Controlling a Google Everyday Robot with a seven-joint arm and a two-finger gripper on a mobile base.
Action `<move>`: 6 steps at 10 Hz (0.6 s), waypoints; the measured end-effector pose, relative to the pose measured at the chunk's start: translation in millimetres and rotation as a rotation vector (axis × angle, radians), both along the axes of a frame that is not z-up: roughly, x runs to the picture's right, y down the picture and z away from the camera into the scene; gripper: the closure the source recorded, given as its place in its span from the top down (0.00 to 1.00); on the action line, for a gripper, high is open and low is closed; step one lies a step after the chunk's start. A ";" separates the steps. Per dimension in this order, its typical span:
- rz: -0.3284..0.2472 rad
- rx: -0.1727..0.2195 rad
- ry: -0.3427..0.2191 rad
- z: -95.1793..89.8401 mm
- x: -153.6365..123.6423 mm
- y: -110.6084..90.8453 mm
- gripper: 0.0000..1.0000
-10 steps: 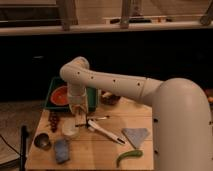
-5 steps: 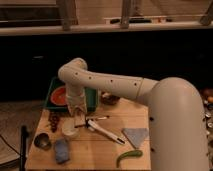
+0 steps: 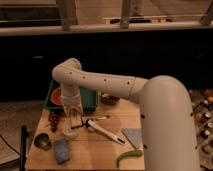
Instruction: Place eraser in paper cup
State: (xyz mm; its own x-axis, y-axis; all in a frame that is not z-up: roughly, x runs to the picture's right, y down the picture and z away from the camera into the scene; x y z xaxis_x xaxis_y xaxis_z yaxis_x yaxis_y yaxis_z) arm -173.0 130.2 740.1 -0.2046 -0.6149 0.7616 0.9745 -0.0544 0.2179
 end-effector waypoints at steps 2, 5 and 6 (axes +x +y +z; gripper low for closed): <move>-0.020 -0.028 -0.011 0.5 -9.7 3.9 0.00; -0.043 -0.060 -0.020 0.0 -18.9 11.6 0.00; -0.049 -0.069 -0.023 0.0 -22.0 15.0 0.00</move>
State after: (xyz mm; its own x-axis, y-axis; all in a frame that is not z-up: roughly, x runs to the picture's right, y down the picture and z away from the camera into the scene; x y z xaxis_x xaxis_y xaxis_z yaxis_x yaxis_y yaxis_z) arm -195.1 145.1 740.1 -0.2511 -0.5499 0.7966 0.9657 -0.0858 0.2452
